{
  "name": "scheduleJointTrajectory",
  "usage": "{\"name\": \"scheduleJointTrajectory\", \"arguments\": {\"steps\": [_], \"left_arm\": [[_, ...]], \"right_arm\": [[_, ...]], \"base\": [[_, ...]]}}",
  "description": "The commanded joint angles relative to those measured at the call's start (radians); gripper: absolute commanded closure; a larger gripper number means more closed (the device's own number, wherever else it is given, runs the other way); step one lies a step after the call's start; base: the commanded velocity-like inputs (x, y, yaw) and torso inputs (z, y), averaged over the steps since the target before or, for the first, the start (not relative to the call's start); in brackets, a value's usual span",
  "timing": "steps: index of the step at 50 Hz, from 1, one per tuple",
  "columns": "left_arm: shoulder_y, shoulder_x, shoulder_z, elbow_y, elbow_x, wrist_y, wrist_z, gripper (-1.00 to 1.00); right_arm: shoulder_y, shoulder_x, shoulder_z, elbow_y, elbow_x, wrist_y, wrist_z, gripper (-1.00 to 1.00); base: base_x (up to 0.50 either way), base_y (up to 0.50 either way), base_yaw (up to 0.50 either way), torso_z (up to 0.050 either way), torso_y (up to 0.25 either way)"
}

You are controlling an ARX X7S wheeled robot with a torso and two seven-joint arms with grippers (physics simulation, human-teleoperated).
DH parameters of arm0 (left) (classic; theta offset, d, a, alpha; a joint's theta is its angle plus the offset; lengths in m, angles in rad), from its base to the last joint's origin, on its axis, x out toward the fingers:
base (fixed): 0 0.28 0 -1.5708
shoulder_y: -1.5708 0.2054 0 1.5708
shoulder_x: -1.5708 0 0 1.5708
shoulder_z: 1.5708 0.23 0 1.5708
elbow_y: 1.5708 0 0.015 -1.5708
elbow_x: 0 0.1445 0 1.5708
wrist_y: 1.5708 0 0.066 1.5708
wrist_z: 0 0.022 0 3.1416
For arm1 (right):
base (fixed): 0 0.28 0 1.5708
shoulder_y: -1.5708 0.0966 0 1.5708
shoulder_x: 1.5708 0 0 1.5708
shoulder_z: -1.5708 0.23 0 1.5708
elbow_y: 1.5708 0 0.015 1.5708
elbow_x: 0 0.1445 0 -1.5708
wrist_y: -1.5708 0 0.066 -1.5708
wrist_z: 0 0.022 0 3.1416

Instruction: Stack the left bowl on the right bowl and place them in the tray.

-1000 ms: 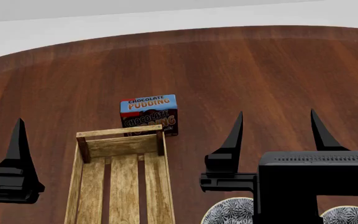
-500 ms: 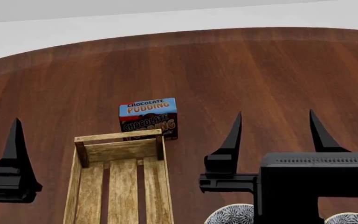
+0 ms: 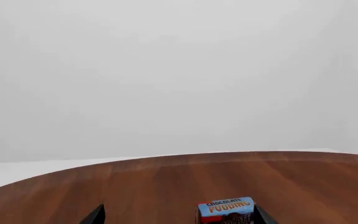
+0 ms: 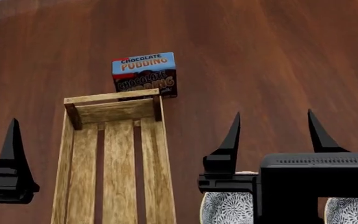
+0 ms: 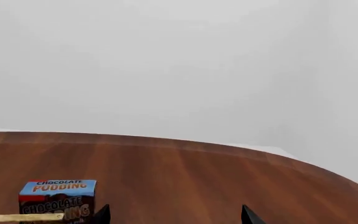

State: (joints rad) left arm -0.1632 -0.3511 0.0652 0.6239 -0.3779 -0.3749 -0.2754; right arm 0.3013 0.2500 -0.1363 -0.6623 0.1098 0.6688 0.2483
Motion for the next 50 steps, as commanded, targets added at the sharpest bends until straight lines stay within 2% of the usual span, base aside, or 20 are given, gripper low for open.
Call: {"name": "scheduleJointTrajectory", "arguments": {"steps": [1,18,20,26,30,33,37,39,42,45,48,50], "left_arm": [[-0.001,-0.005,-0.001,0.006,-0.006,-0.005,-0.006,-1.00],[0.004,-0.001,0.002,-0.003,0.003,0.031,-0.008,-1.00],[-0.004,-0.002,-0.010,0.004,-0.025,-0.001,-0.017,-1.00],[-0.002,-0.004,-0.016,0.015,-0.039,0.003,-0.015,-1.00],[0.001,-0.007,-0.006,0.020,-0.026,0.006,-0.016,-1.00],[-0.003,-0.005,-0.012,0.025,-0.038,-0.003,-0.022,-1.00],[-0.002,-0.009,-0.013,0.033,-0.037,-0.005,-0.027,-1.00],[-0.004,-0.010,-0.014,0.034,-0.033,-0.003,-0.030,-1.00],[0.000,-0.015,0.001,0.035,-0.012,0.006,-0.029,-1.00],[0.000,-0.017,0.003,0.037,-0.007,0.011,-0.029,-1.00],[0.001,-0.020,0.005,0.040,-0.004,0.011,-0.030,-1.00],[0.001,-0.022,0.004,0.040,-0.008,0.010,-0.029,-1.00]], "right_arm": [[0.000,0.002,0.000,0.005,0.008,-0.007,0.002,-1.00],[0.006,0.008,-0.004,-0.001,0.026,0.004,0.000,-1.00],[0.014,0.010,-0.008,-0.009,0.032,0.027,-0.003,-1.00],[0.029,0.017,0.012,-0.104,0.051,0.169,0.015,-1.00],[0.068,0.038,0.020,-0.203,0.077,0.339,0.011,-1.00],[0.186,0.087,-0.014,-0.304,0.089,0.614,0.018,-1.00],[0.304,0.114,-0.025,-0.370,0.141,0.812,-0.034,-1.00],[0.378,0.167,0.006,-0.374,0.293,0.902,0.017,-1.00],[0.527,0.325,0.113,-0.246,0.743,0.901,0.437,-1.00],[0.679,0.414,0.034,-0.100,1.193,0.885,0.849,-1.00],[0.785,0.477,-0.081,-0.010,1.643,0.865,0.993,-1.00],[0.828,0.498,-0.123,0.024,1.742,0.846,1.018,-1.00]], "base": [[0.00,0.00,0.00,0.000,-0.250],[0.00,0.00,0.00,0.000,-0.250],[0.00,0.00,0.00,0.000,-0.013],[0.00,0.00,0.00,0.000,0.000],[0.00,0.00,0.00,0.000,0.000],[0.00,0.00,0.00,0.000,0.000],[0.00,0.00,0.00,0.000,0.000],[0.00,0.00,0.00,0.000,0.000],[0.00,0.00,0.00,0.000,0.000],[0.00,0.00,0.00,0.000,0.000],[0.00,0.00,0.00,0.000,0.000],[0.00,0.00,0.00,0.000,0.000]]}}
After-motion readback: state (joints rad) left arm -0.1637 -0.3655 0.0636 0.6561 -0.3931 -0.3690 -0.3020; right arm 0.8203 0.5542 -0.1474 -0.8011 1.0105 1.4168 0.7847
